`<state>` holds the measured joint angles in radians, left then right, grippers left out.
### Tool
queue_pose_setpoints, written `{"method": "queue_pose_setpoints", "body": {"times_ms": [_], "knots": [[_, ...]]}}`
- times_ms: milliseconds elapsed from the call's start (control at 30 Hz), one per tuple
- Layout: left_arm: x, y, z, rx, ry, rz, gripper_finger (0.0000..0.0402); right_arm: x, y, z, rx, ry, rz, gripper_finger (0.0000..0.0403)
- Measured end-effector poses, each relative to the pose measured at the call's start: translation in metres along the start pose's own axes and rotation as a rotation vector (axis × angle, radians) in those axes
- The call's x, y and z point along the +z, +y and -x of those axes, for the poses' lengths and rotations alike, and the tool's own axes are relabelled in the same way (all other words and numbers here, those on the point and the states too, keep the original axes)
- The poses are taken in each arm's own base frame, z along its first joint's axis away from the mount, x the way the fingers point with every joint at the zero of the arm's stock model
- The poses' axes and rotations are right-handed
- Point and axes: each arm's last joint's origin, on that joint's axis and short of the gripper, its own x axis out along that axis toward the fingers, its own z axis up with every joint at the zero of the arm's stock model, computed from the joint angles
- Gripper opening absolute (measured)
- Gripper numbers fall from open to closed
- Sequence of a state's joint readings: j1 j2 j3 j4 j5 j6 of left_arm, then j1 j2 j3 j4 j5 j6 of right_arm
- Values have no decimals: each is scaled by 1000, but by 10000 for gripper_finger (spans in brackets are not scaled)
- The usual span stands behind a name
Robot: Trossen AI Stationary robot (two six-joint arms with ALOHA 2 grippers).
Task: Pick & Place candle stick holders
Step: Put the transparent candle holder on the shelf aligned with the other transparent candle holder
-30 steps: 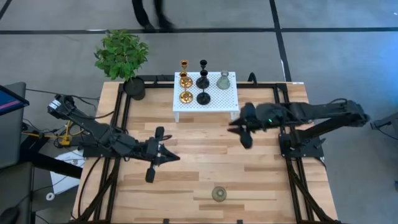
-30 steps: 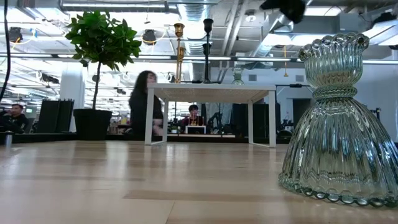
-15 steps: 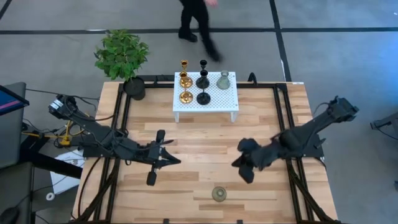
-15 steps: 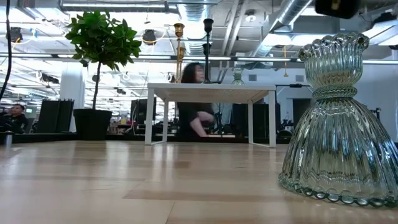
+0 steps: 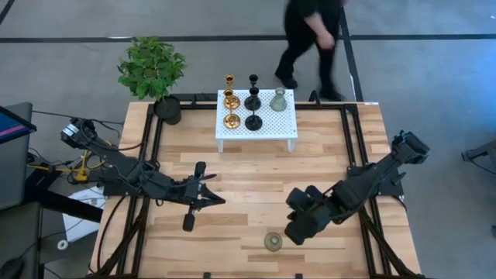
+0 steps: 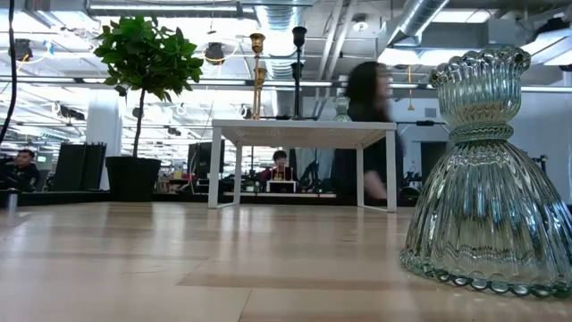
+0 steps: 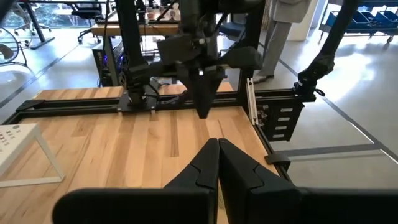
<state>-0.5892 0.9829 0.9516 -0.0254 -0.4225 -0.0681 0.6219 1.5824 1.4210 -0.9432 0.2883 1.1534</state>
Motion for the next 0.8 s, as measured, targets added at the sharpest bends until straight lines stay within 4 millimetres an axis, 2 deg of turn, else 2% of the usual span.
{"method": "queue_pose_setpoints", "body": {"times_ms": [100, 333, 500, 667, 800], "knots": [[0, 0, 0, 0, 0, 0, 7, 7, 8, 4, -69, 28, 19, 1], [0, 0, 0, 0, 0, 0, 5, 12, 20, 1, 10, 40, -117, 0], [0, 0, 0, 0, 0, 0, 7, 9, 24, 1, 54, 68, -69, 0], [0, 0, 0, 0, 0, 0, 5, 7, 21, -16, 115, 207, -75, 0], [0, 0, 0, 0, 0, -3, 8, 3, 21, -33, 142, 217, -80, 0]]}}
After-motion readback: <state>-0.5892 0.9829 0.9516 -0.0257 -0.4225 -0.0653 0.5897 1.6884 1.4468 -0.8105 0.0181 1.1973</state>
